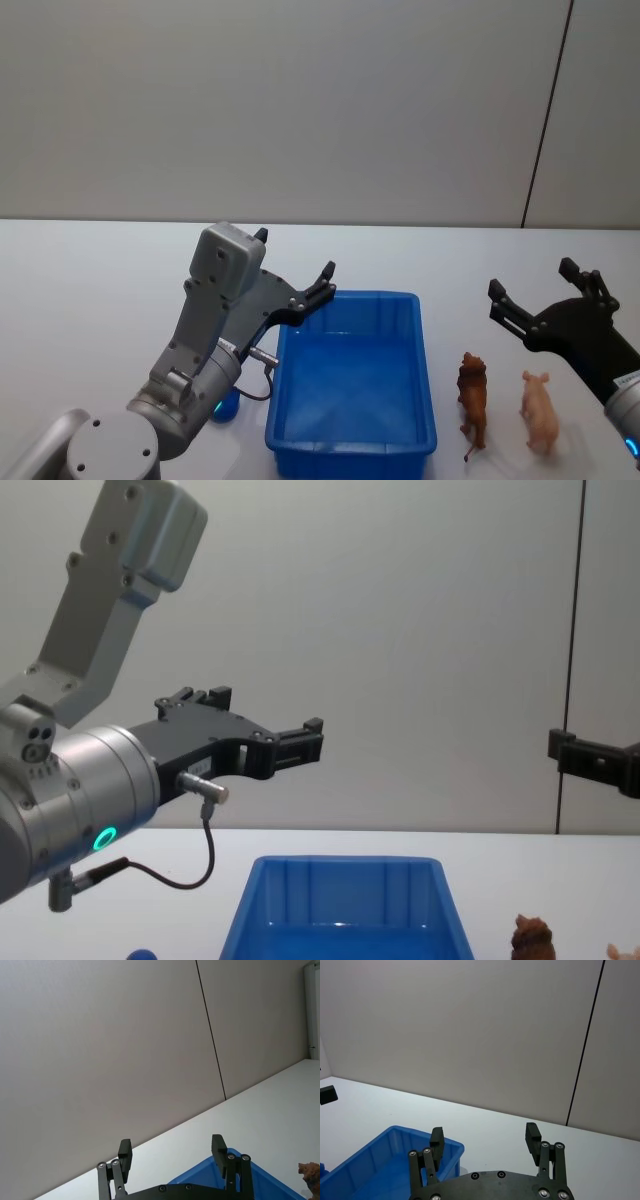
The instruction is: Pick up the two dolls from the table and place them into the box.
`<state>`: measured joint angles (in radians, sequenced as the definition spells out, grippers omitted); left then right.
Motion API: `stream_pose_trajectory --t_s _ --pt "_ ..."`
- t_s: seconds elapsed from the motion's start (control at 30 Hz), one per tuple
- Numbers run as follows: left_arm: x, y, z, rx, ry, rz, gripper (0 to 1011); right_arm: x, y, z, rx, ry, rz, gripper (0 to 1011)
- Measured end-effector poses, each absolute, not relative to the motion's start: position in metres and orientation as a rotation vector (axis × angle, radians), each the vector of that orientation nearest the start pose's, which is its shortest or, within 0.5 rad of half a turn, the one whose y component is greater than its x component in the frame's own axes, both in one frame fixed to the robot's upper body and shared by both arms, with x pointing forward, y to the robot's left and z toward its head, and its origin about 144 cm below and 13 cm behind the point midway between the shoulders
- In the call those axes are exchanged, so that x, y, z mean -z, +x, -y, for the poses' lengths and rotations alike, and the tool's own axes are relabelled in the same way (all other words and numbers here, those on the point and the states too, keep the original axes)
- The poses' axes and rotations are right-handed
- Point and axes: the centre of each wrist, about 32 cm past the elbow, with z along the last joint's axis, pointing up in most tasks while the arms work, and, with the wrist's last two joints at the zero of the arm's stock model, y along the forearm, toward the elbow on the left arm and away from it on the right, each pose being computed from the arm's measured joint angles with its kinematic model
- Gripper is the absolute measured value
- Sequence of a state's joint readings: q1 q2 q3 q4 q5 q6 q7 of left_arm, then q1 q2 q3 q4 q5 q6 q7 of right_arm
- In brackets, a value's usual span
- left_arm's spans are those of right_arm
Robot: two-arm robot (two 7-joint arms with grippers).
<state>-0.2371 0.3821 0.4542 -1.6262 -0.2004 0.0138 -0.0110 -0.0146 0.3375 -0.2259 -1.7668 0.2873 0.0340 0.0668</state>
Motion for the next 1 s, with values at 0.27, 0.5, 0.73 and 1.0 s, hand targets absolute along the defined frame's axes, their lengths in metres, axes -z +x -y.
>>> stream_pose_trajectory --t_s 0.27,0.5,0.73,1.0 --pt "-1.204 0.492 -0.198 -1.124 0.061 0.268 1002 -1.188 0.444 0.237 1.241 0.022 0.069 1001" --pt "-1.204 0.492 -0.198 -1.124 0.061 0.268 1001 -1.185 0.444 0.236 1.286 -0.011 0.039 1001" --pt "-1.204 0.492 -0.198 -1.124 0.061 0.267 1002 -1.180 0.443 0.235 1.330 -0.059 0.002 1001" --pt "-1.204 0.492 -0.198 -1.124 0.061 0.268 1002 -1.173 0.438 0.232 1.371 -0.122 -0.046 1001"
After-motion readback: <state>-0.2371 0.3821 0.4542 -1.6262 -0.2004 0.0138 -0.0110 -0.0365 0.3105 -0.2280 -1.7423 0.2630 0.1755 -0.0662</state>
